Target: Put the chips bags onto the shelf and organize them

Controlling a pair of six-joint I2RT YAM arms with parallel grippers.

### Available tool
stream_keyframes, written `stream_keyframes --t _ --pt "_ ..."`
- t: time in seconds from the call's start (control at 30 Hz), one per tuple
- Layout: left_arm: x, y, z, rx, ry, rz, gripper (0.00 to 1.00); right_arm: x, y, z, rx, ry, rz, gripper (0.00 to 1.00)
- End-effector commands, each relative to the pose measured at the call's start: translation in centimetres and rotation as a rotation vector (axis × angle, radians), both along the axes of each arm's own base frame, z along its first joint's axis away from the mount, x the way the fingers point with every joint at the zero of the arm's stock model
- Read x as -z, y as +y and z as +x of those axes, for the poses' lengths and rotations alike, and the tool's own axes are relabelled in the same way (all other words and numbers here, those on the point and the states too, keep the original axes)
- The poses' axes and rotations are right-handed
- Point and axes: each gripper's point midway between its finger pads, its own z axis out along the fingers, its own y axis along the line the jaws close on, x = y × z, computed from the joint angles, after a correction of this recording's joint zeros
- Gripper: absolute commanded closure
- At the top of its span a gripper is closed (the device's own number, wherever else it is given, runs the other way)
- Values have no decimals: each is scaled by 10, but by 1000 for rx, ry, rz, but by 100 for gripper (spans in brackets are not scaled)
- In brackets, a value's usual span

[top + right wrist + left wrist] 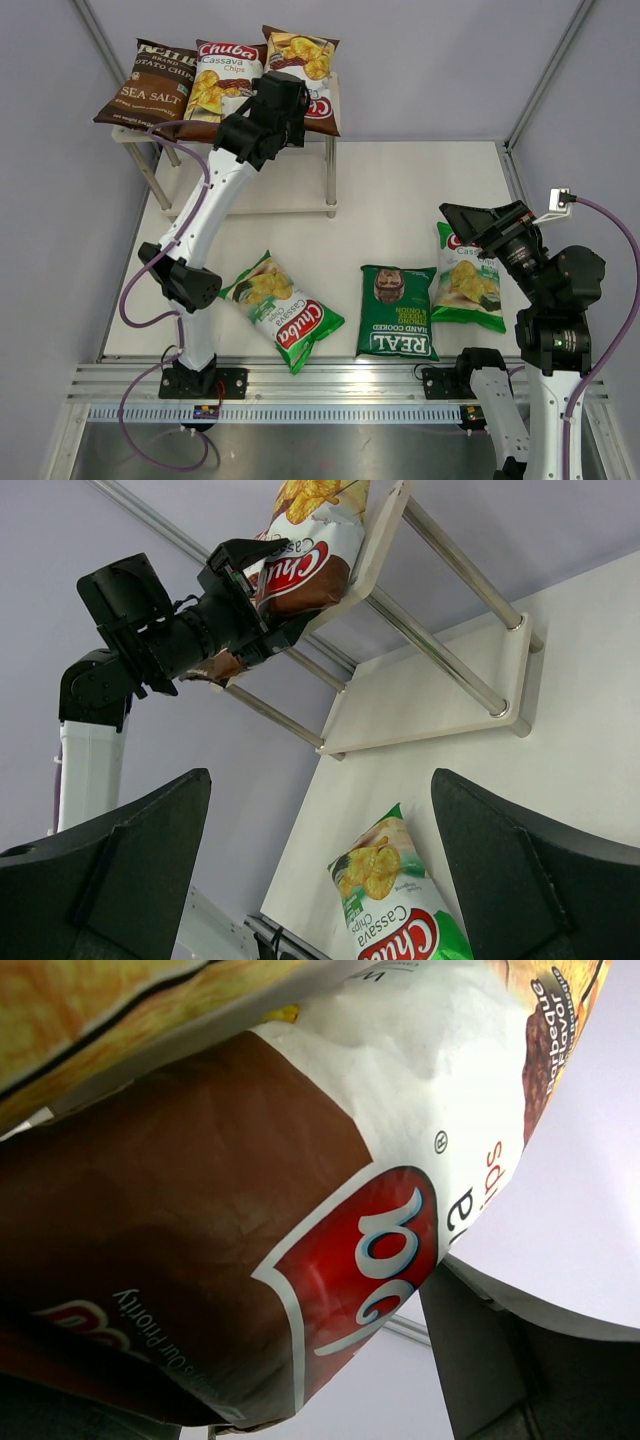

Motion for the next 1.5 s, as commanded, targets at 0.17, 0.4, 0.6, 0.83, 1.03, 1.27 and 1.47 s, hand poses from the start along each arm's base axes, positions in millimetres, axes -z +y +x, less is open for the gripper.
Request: stream_keyframes --t 0.17,0.4,0.6,0.83,1.03,1.27,1.47 --pt "-34 12 -19 -17 -86 18 1 -14 5 -9 -26 -54 -14 1" --pt "-54 13 -35 -4 -141 43 1 -16 5 -11 -27 -58 -20 1" --pt "-56 16 -57 -4 -149 42 1 -18 4 -12 -24 -63 -27 1" --pt "-62 40 -93 -21 -202 30 1 -20 3 -14 -17 -70 -47 1" --pt "-102 58 -127 69 -388 215 1 -12 6 -9 -45 -59 -121 1" --pt "-86 100 -194 232 -448 593 1 21 27 -2 -233 34 -147 1" --pt "-7 157 -257 305 -334 799 1 27 51 -10 -457 -30 2 1"
